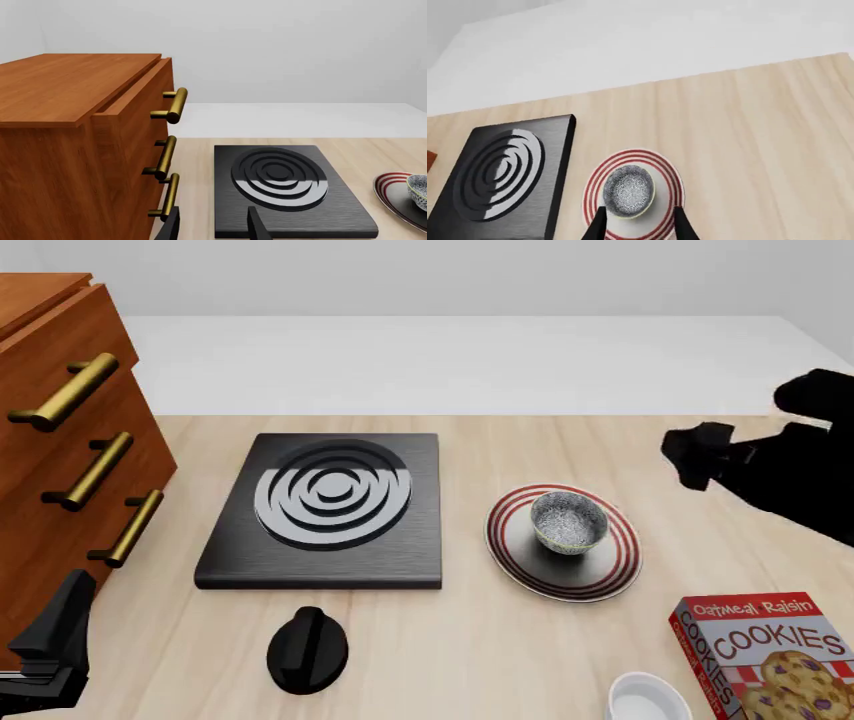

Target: Pick the akita bowl on the ramekin and place it on the plate.

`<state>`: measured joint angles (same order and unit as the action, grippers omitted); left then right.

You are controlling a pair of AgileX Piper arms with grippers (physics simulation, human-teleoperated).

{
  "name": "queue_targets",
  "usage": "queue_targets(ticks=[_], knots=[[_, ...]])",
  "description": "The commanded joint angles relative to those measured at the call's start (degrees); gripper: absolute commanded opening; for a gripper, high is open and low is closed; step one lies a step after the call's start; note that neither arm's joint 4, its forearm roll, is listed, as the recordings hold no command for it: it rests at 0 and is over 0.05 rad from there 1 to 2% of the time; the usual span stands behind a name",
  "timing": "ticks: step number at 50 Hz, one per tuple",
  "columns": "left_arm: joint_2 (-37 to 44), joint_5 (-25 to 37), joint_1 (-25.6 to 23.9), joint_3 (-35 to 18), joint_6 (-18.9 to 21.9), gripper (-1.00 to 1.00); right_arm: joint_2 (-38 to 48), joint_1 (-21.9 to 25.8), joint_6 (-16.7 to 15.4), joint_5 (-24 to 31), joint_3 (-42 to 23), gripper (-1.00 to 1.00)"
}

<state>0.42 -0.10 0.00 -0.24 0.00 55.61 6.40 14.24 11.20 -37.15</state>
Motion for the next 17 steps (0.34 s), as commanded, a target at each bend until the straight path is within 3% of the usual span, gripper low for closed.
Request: queue_targets(ticks=[1,2,3,4,5,8,13,15,17], knots=[[0.0,0.0,0.0,0.0,0.0,1.0,-23.46,-1.23,-5.82,16.36,-2.74,1.0],[0.0,0.0,0.0,0.0,0.0,1.0,-25.11,-2.0,-7.65,17.23,-3.14,1.0],[0.0,0.0,0.0,0.0,0.0,1.0,-27.61,-4.56,-13.78,18.2,-3.72,1.0],[0.0,0.0,0.0,0.0,0.0,1.0,-29.25,-4.08,-13.99,19.31,-4.03,1.0],[0.0,0.0,0.0,0.0,0.0,1.0,-30.83,-2.22,-10.13,21.21,-4.44,1.0],[0.0,0.0,0.0,0.0,0.0,1.0,-35.33,-3.57,-13.63,23.11,-4.75,1.0],[0.0,0.0,0.0,0.0,0.0,1.0,-41.91,-4.33,-10.08,24.37,-2.4,1.0],[0.0,0.0,0.0,0.0,0.0,1.0,-45.15,-5.94,-11.25,24.56,-1.62,1.0],[0.0,0.0,0.0,0.0,0.0,1.0,-49.3,-8.27,-15.16,24.93,-0.61,1.0]])
